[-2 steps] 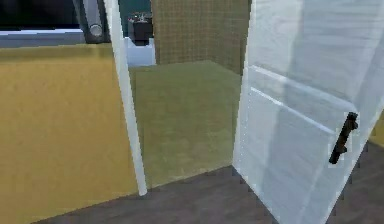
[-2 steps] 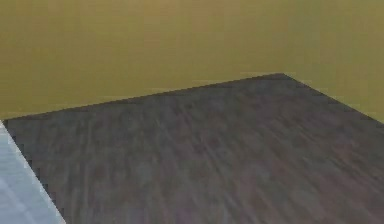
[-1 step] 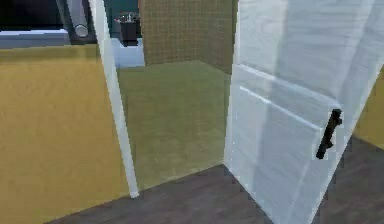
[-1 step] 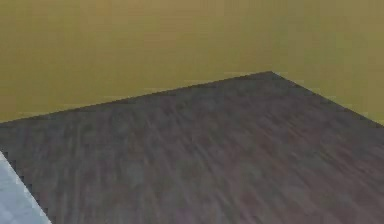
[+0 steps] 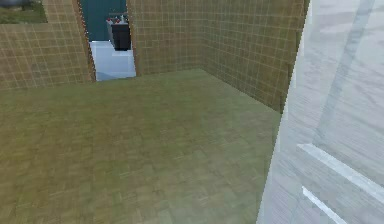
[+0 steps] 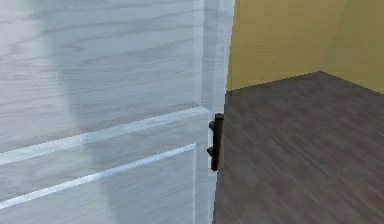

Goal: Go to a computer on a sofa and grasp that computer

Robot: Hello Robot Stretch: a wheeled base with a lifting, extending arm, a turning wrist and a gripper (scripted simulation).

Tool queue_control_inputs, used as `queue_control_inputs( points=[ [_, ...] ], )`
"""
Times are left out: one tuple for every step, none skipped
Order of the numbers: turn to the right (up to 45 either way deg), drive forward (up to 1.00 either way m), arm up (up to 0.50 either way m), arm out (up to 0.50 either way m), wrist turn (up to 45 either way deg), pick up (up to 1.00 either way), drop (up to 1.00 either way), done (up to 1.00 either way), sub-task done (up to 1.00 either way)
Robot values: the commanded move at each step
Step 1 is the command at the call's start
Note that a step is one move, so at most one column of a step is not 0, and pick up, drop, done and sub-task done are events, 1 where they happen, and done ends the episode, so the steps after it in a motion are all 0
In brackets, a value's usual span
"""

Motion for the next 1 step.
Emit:
queue_control_inputs(
  points=[
    [3.0, 0.0, 0.0, 0.0, 0.0, 0.0, 0.0, 0.0, 0.0]
  ],
)
